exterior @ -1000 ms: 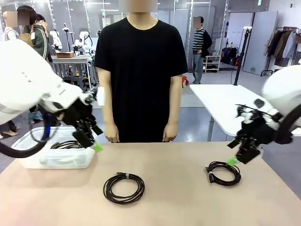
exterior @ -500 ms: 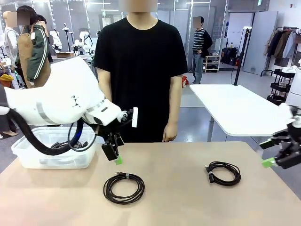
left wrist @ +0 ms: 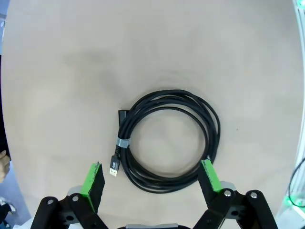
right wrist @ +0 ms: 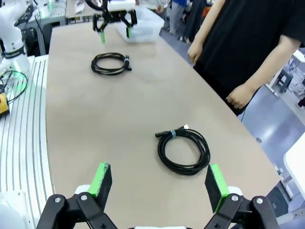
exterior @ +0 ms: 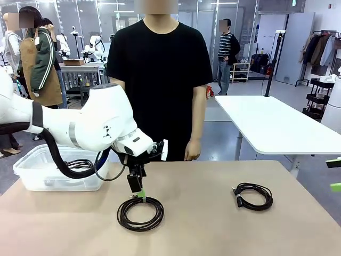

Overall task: Organize and store the cables.
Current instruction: Place the USB Extension Cable into the Organizing box.

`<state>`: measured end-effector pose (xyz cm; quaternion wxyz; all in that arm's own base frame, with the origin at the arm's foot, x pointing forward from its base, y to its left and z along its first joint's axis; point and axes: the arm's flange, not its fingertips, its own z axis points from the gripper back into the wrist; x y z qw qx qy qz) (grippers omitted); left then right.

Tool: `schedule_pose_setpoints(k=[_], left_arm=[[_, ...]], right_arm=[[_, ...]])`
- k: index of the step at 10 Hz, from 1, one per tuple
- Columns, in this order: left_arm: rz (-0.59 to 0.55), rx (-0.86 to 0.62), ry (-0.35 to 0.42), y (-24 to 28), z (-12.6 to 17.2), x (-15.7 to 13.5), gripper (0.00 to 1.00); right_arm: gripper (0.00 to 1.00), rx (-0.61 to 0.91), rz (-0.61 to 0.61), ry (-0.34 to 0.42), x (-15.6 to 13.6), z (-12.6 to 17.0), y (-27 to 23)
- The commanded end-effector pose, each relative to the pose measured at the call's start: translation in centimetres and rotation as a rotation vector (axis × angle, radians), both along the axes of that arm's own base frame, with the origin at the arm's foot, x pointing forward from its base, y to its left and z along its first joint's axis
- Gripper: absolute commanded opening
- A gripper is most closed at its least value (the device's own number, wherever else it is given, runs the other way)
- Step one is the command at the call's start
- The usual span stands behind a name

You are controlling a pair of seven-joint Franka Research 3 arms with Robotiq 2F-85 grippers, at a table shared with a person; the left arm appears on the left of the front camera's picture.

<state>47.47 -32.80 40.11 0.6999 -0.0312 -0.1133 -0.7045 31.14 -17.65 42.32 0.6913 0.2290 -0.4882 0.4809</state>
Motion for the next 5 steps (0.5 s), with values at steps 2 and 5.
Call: schedule_pose_setpoints(k=[2, 5], left_arm=[[0.035, 0.03, 0.012, -0.7, -1.9, 2.4, 1.0], [0.051, -0.021, 0.089, -0.6, -4.6, 3.6, 1.0]], right_arm=[[1.0, 0.046, -0.014, -0.024, -3.5, -3.4, 2.2], [1.0, 0.027, -0.006, -0.008, -0.6, -0.6, -0.7]])
